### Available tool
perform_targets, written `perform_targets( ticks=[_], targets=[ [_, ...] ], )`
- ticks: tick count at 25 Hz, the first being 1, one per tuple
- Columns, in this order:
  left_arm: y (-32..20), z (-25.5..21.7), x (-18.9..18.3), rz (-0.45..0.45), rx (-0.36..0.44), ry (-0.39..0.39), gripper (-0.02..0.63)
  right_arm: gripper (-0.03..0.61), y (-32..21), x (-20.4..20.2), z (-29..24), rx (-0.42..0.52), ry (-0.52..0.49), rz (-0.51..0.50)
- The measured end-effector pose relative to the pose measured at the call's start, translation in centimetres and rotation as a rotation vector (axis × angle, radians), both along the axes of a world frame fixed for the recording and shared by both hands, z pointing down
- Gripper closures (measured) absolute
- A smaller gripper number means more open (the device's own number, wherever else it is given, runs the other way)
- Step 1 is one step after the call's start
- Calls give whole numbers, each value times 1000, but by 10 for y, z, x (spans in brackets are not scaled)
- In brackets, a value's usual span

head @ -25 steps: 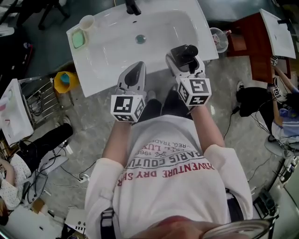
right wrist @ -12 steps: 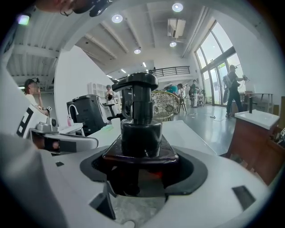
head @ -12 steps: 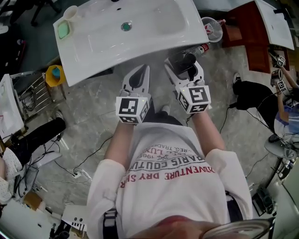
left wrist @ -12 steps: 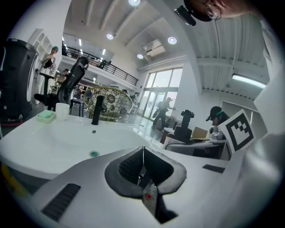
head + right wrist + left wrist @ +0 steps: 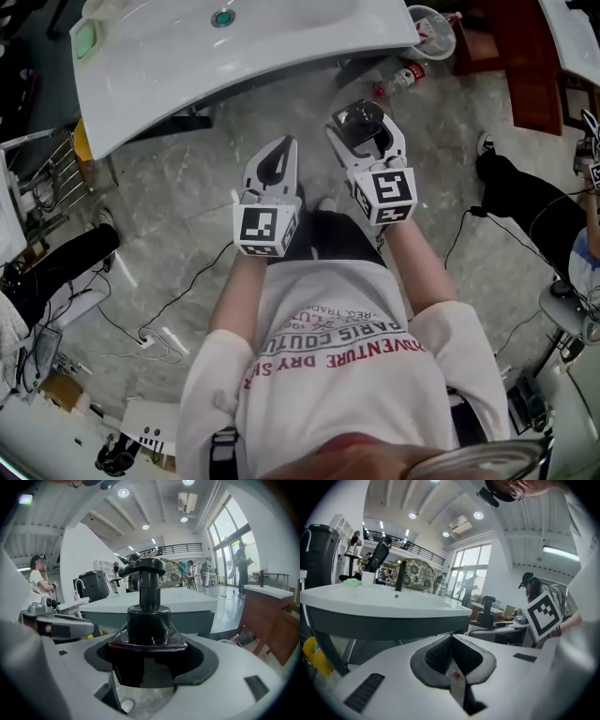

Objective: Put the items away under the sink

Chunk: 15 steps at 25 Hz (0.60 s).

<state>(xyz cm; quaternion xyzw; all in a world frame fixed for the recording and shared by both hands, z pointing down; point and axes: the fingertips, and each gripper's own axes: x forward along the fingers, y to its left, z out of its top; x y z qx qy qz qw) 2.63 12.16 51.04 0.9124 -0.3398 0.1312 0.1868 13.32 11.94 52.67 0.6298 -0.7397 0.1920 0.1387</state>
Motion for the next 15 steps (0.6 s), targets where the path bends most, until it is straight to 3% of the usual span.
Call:
perform_targets(
  ticks=[5,15],
  targets=[
    [-17,66,12,35,88,-26,591,207,-7,12,73,21,-14,48],
    [-70,198,23,43,188,34,591,207,-54,13,220,93,-10,46]
  ],
)
